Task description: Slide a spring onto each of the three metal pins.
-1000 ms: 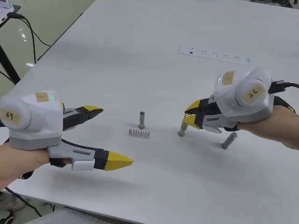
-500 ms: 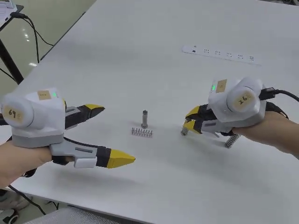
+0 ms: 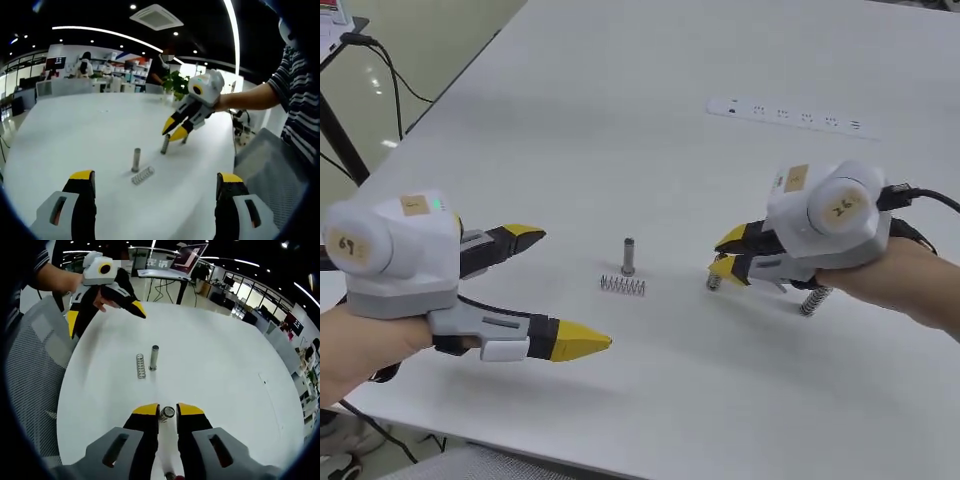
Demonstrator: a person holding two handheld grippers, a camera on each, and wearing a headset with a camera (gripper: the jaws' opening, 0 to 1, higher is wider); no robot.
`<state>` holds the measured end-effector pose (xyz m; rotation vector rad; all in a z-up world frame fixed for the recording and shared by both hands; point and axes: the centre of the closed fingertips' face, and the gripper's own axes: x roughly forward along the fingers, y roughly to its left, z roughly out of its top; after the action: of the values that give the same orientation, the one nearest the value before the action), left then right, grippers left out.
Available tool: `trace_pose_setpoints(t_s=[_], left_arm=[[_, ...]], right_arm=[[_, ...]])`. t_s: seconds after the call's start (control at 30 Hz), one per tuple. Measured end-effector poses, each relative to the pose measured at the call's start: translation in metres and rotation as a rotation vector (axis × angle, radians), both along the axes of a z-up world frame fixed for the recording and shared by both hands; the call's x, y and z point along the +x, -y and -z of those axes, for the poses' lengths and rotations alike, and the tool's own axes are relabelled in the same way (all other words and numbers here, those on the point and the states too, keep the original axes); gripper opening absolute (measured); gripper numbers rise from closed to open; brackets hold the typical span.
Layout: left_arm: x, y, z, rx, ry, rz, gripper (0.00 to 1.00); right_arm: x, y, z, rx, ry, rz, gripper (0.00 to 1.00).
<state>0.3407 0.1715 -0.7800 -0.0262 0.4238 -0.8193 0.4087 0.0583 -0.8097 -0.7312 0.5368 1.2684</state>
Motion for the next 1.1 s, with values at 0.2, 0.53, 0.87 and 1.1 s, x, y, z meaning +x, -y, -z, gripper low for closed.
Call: trace_pose_setpoints(t_s=[0.2,0.53,0.87,1.1], left_arm=[[0.003,0.0,-0.003,0.001,0.007,0.003,0.98],[0.005,0.003,-0.007,-0.004,0.012,0.005,0.98],[0.006,0.003,-0.008,-0.006,0.011,0.005,0.98],[0.006,0.003,-0.008,-0.004,0.011,0.006,0.98]], right_arm=[[0.002,0.007,-0.006,0.045,-0.017,0.044,0.12],[-0.01,0.01,-0.025,0.159,-0.074,0.102,0.12],[-0.019,0.019,-0.026,0.227,-0.128,0.151,0.16],[-0.028,0.026,-0.02,0.229,-0.145,0.166,0.16]])
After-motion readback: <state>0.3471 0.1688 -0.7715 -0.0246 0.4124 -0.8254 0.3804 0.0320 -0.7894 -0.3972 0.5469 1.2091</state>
